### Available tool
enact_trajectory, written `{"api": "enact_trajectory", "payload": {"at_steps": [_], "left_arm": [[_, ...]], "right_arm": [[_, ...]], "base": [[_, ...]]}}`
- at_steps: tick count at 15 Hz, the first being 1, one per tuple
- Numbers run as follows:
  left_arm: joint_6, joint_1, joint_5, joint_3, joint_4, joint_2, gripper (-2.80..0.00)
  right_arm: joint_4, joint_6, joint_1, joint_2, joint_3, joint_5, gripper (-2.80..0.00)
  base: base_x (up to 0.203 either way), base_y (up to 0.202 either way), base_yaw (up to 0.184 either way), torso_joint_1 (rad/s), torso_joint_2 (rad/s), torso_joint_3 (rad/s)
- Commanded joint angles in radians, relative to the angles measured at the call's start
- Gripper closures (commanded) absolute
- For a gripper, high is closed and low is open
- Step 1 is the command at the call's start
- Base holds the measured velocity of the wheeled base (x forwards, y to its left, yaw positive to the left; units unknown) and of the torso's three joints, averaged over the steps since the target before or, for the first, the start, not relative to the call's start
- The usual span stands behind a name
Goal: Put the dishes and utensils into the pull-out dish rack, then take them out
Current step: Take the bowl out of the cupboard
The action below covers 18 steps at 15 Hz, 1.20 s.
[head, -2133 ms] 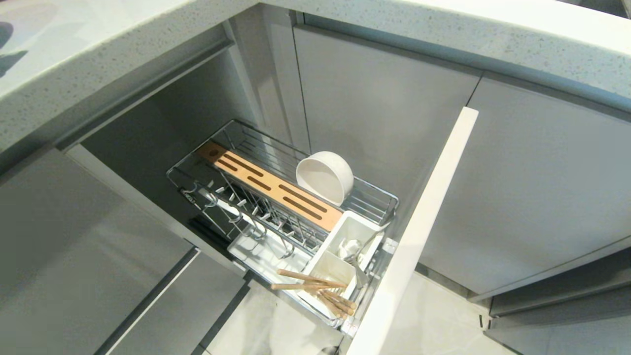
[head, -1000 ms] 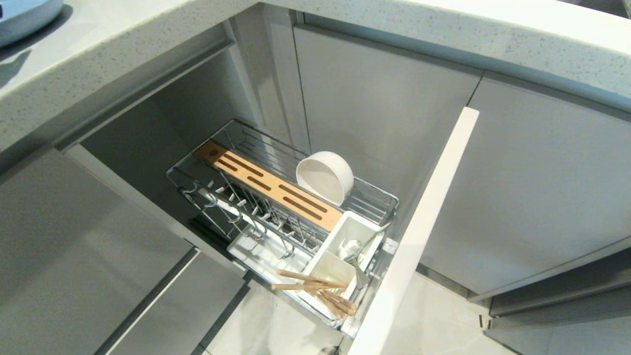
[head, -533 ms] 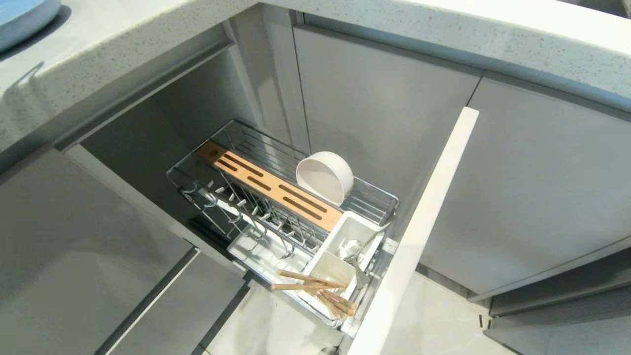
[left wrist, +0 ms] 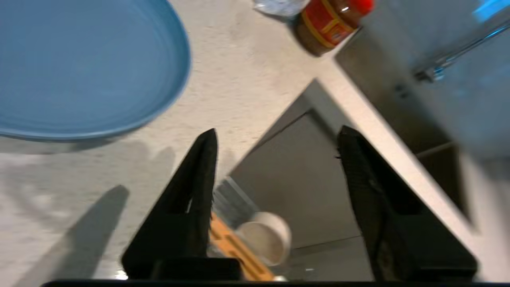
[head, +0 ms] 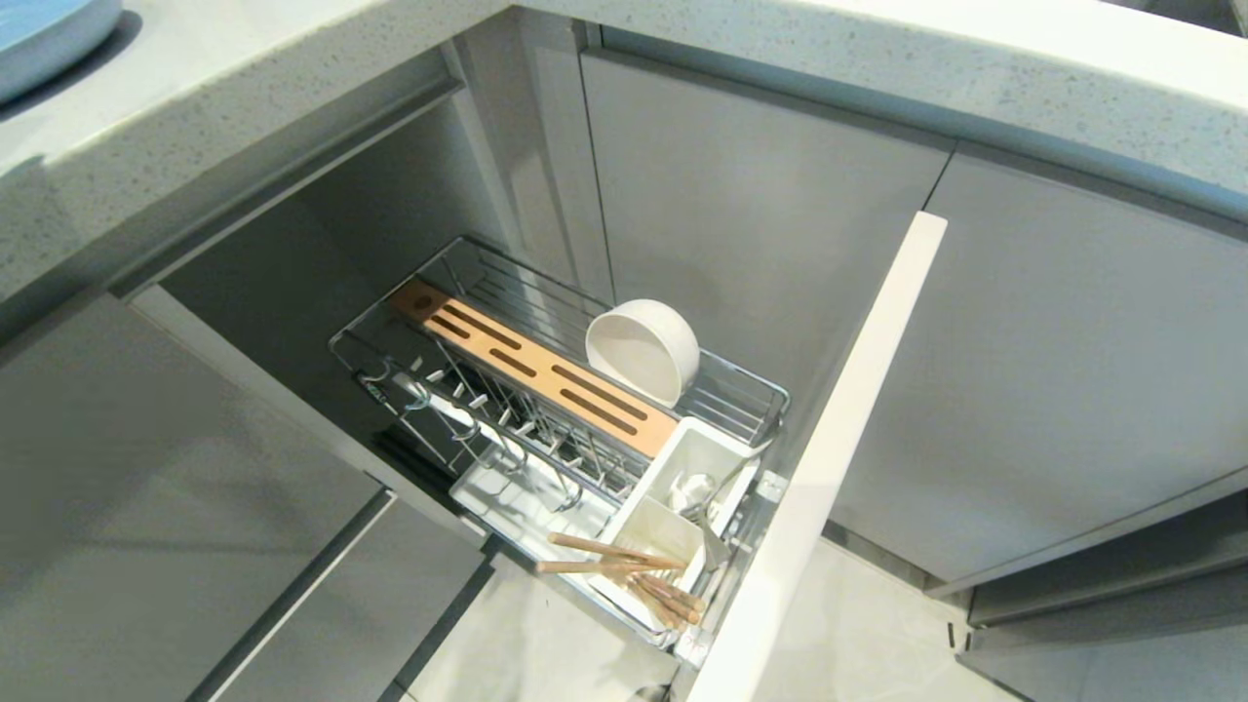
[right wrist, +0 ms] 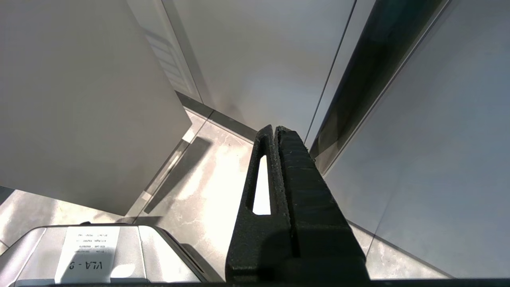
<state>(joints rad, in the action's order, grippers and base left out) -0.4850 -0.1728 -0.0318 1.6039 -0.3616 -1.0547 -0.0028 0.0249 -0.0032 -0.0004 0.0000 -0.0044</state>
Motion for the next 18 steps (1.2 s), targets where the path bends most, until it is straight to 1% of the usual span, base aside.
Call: {"api": "enact_trajectory", "payload": {"at_steps": [1,2,3,4,5,7,10,11,12,14,15,18], "left_arm": [[-0.081,-0.046,0.021,-0.033,0.046,0.008,0.0],[-0.107,-0.105,0.024,-0.041,0.06,0.0,0.0],[-0.13,-0.135,0.024,-0.051,0.086,-0.025,0.0],[-0.156,-0.14,0.019,-0.054,0.11,-0.05,0.0],[-0.198,-0.164,0.01,-0.056,0.125,-0.071,0.0],[-0.242,-0.273,-0.028,-0.059,0.127,-0.107,0.0],[-0.263,-0.443,-0.179,-0.094,0.133,-0.182,0.0],[-0.268,-0.488,-0.223,-0.113,0.136,-0.216,0.0],[-0.273,-0.522,-0.25,-0.135,0.147,-0.243,0.0],[-0.288,-0.568,-0.277,-0.189,0.197,-0.3,0.0],[-0.29,-0.582,-0.302,-0.204,0.21,-0.335,0.0],[-0.302,-0.611,-0.399,-0.212,0.223,-0.442,0.0]], "right_arm": [[0.0,0.0,0.0,-0.004,0.002,0.0,0.0],[0.0,0.0,0.0,-0.004,0.002,0.0,0.0],[0.0,0.0,0.0,-0.004,0.002,0.0,0.0],[0.0,0.0,0.0,-0.004,0.002,0.0,0.0],[0.0,0.0,0.0,-0.004,0.002,0.0,0.0],[0.0,0.001,0.0,-0.004,0.002,0.0,0.0],[0.0,0.001,0.0,-0.004,0.002,0.0,0.0],[0.0,0.001,0.0,-0.004,0.002,0.0,0.0],[0.0,0.0,0.0,-0.004,0.002,0.0,0.0],[0.0,0.0,0.0,-0.003,0.002,0.0,0.0],[0.0,0.0,0.0,-0.004,0.002,0.0,0.0],[0.0,0.001,0.0,-0.004,0.002,0.0,0.0]], "base": [[0.0,0.0,0.0,0.0,0.0,0.0],[0.0,0.0,0.0,0.0,0.0,0.0],[0.0,0.0,0.0,0.0,0.0,0.0],[0.0,0.0,0.0,0.0,0.0,0.0],[0.0,0.0,0.0,0.0,0.0,0.0],[0.0,0.0,0.0,0.0,0.0,0.0],[0.0,0.0,0.0,0.0,0.0,0.0],[0.0,0.0,0.0,0.0,0.0,0.0],[0.0,0.0,0.0,0.0,0.0,0.0],[0.0,0.0,0.0,0.0,0.0,0.0],[0.0,0.0,0.0,0.0,0.0,0.0],[0.0,0.0,0.0,0.0,0.0,0.0]]}}
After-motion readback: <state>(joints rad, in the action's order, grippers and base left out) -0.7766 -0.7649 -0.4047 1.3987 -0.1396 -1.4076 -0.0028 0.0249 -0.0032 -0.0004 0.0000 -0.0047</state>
